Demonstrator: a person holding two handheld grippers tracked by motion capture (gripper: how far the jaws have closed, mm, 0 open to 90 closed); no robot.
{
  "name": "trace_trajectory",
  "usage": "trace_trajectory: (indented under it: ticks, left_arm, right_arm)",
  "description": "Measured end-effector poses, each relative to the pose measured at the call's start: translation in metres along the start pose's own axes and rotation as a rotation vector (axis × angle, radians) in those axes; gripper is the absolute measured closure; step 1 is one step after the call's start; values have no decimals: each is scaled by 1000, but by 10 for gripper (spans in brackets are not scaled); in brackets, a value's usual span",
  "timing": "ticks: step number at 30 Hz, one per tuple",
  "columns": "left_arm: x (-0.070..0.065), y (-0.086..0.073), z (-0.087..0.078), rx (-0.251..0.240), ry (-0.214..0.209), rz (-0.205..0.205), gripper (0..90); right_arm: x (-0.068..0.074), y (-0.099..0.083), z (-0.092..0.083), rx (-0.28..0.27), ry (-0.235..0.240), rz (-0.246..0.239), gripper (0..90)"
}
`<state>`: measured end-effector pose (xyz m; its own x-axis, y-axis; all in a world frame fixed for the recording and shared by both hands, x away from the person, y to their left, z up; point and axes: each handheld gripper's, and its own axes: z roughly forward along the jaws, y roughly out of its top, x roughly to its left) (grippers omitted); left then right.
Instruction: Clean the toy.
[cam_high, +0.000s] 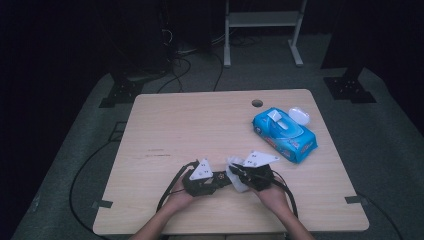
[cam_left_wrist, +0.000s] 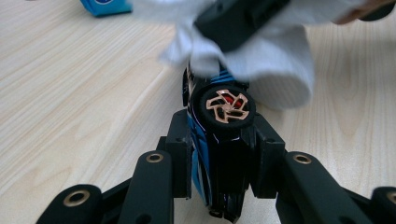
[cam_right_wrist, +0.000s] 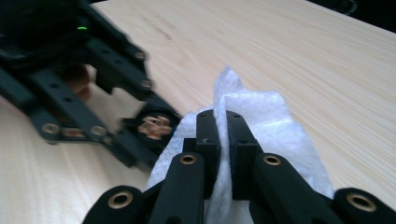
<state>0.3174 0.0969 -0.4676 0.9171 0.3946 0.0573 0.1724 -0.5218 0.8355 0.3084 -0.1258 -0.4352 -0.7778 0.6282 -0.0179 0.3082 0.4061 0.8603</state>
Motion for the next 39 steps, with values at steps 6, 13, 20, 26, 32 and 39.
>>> trace_trajectory:
  ticks: [6, 13, 20, 26, 32, 39]
  left_arm:
    - [0, 1, 1, 0, 1, -7, 664]
    - [2, 0, -2, 4, 1, -10, 666]
    - [1, 1, -1, 8, 1, -11, 666]
    - [2, 0, -3, 8, 0, -19, 667]
    - [3, 0, -2, 7, -3, -19, 667]
    - [4, 0, -4, 8, -3, -23, 667]
  right_arm:
    - [7, 2, 5, -15, 38, 35, 846]
    - [3, 3, 3, 12, -13, -14, 848]
    - [-3, 0, 1, -8, -23, 43, 848]
    - [0, 2, 3, 1, -8, 14, 849]
    - [-15, -5, -9, 8, -99, 27, 849]
    - [14, 6, 8, -1, 10, -18, 848]
